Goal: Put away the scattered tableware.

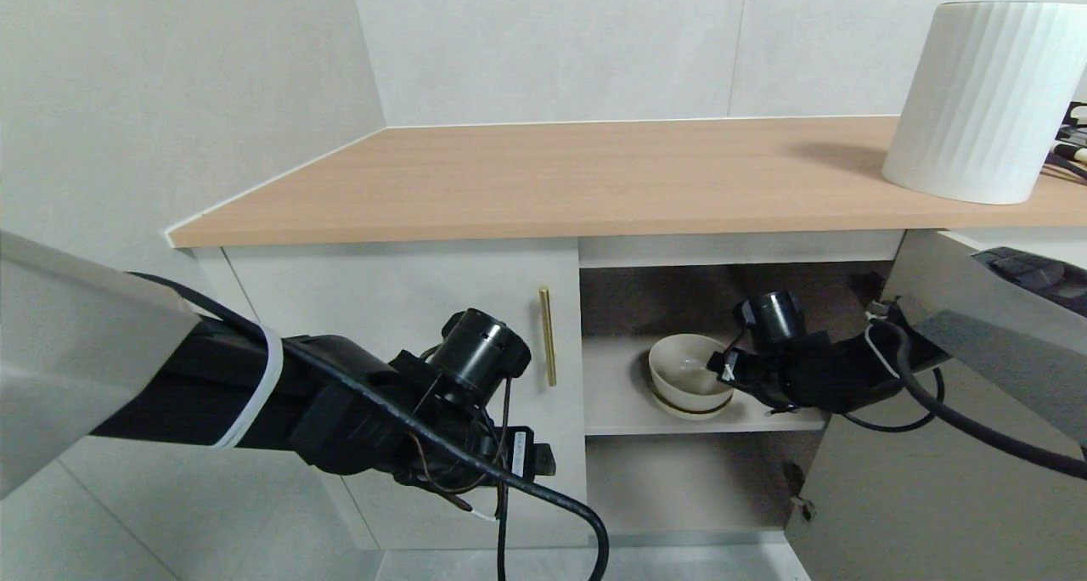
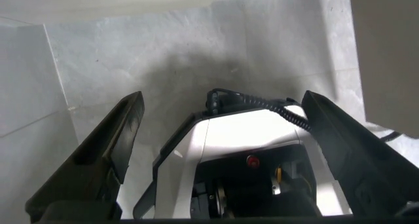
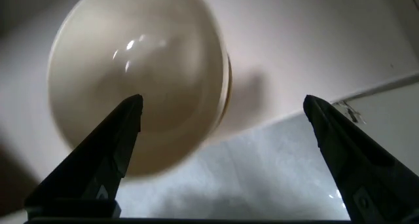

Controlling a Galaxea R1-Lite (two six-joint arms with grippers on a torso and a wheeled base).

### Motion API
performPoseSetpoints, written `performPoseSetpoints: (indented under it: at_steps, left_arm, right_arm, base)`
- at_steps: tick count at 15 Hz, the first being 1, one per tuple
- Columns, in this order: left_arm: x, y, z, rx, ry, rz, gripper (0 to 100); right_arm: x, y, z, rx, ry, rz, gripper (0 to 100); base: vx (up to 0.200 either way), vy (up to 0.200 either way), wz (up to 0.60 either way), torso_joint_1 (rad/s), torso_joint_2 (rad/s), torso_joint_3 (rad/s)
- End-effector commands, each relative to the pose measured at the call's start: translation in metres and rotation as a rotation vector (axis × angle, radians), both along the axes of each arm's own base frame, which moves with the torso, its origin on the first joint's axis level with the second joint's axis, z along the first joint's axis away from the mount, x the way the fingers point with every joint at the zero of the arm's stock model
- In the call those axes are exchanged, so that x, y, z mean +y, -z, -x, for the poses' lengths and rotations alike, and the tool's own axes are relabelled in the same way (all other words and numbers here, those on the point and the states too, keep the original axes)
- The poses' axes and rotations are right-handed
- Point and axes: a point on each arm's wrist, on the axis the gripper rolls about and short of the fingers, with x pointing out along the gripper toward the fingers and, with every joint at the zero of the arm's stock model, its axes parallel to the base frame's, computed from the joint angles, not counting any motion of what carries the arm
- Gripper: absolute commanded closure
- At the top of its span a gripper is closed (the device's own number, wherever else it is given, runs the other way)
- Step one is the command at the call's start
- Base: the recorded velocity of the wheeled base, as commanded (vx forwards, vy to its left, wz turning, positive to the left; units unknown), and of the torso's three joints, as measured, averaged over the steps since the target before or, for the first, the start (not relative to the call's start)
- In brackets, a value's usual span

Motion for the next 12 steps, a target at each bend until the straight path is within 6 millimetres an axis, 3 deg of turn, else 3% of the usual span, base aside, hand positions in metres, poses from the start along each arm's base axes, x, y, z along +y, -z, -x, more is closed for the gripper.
performPoseSetpoints:
  at_steps: [1, 4, 6, 8, 9, 12]
  left_arm:
    - [0.019, -0.026, 0.006, -0.057, -0.034, 0.037, 0]
    - [0.042, -0.068, 0.034, -0.130, -0.052, 0.085, 0]
    - [0.066, -0.095, 0.069, -0.202, -0.054, 0.129, 0]
    - [0.080, -0.106, 0.092, -0.253, -0.043, 0.155, 0]
    - [0.090, -0.110, 0.107, -0.278, -0.040, 0.165, 0]
    - [0.108, -0.111, 0.118, -0.296, -0.065, 0.141, 0]
  right_arm:
    - [0.008, -0.027, 0.025, -0.022, -0.076, 0.009, 0]
    - [0.007, -0.058, 0.061, -0.048, -0.155, 0.022, 0]
    - [-0.001, -0.104, 0.096, -0.106, -0.200, 0.001, 0]
    - [-0.012, -0.135, 0.125, -0.103, -0.230, -0.011, 0]
    - [-0.025, -0.151, 0.155, -0.076, -0.254, -0.022, 0]
    - [-0.033, -0.158, 0.209, -0.043, -0.337, -0.009, 0]
  base:
    - [0.000, 0.000, 0.00, 0.000, 0.00, 0.000]
    - [0.000, 0.000, 0.00, 0.000, 0.00, 0.000]
    - [0.000, 0.000, 0.00, 0.000, 0.00, 0.000]
    - [0.000, 0.000, 0.00, 0.000, 0.00, 0.000]
    - [0.000, 0.000, 0.00, 0.000, 0.00, 0.000]
    - [0.000, 0.000, 0.00, 0.000, 0.00, 0.000]
